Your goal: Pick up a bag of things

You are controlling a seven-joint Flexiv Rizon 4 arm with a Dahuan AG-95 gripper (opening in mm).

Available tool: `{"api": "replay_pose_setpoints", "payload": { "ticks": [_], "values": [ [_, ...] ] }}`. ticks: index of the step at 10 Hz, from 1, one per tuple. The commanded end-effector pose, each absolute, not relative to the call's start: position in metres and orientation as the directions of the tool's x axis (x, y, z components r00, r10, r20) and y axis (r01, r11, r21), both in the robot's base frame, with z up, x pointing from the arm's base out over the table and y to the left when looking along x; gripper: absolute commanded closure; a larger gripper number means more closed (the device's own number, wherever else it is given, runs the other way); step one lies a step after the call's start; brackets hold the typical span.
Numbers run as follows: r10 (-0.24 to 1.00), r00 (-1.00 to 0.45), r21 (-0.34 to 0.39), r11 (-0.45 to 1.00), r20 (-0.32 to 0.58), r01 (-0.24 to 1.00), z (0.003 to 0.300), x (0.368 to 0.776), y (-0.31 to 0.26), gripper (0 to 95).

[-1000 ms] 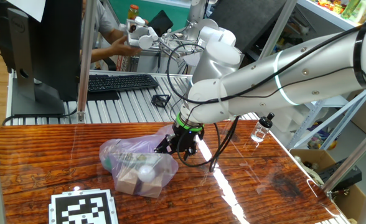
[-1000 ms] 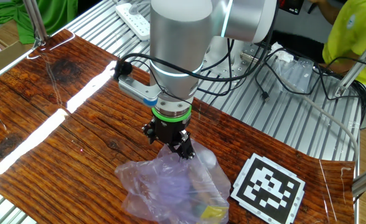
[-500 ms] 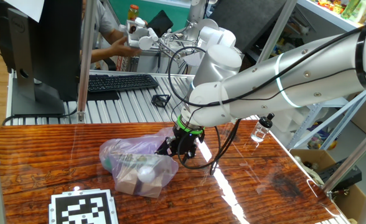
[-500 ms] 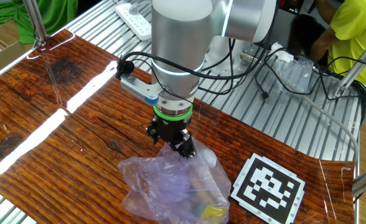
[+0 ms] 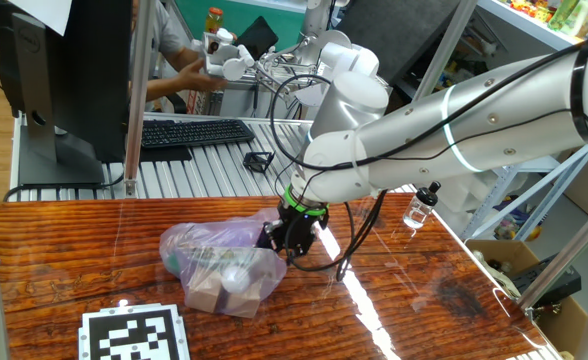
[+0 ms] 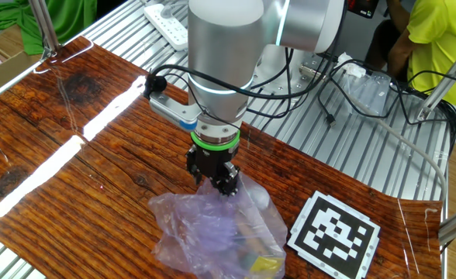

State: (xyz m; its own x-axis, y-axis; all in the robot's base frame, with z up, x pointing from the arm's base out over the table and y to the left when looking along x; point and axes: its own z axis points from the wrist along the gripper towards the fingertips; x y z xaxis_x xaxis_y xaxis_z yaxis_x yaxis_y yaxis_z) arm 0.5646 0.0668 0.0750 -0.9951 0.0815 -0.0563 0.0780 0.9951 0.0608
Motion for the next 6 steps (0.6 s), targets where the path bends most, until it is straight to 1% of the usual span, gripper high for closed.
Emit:
{"api": "replay_pose_setpoints", "payload": {
  "ticks": [1, 6],
  "values": [
    [0.079, -0.995, 0.056, 0.996, -0.054, 0.076, 0.0754, 0.5641, 0.0668, 95.0],
    [0.078, -0.995, 0.05, 0.996, -0.056, 0.076, 0.0757, 0.564, 0.0672, 95.0]
  ]
}}
